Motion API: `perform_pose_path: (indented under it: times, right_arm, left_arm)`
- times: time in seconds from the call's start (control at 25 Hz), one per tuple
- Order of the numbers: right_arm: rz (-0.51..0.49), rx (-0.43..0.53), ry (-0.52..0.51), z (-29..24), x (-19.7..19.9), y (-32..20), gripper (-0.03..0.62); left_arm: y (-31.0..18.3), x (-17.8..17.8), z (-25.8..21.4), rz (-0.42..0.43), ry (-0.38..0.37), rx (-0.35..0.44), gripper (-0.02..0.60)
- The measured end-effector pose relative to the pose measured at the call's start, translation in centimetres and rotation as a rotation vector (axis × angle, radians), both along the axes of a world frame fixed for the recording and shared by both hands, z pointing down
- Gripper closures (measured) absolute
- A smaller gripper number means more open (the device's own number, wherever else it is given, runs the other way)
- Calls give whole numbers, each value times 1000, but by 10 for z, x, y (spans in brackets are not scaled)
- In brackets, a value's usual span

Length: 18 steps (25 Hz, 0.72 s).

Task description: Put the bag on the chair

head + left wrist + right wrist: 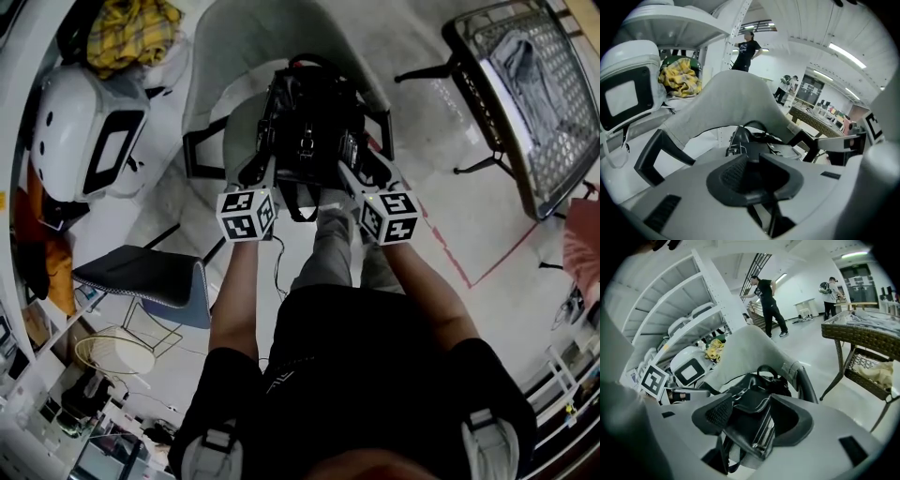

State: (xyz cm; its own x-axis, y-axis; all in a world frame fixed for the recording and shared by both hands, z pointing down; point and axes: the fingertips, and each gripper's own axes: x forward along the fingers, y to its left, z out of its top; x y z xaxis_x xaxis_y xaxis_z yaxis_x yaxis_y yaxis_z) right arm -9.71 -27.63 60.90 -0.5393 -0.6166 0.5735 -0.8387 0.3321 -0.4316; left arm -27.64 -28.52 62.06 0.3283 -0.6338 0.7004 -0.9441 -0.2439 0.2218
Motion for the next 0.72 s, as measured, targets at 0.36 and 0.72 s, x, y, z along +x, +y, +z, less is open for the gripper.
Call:
perform_pose_path:
  times: [0.36, 0.72]
  right_arm:
    - [-44, 12, 17, -3, -2, 3, 519]
    - [-82, 30, 22, -18, -3, 8, 531]
  left_arm:
    - [23, 26, 3, 30, 20, -41, 561]
    - [32, 48, -22, 8, 41, -8, 565]
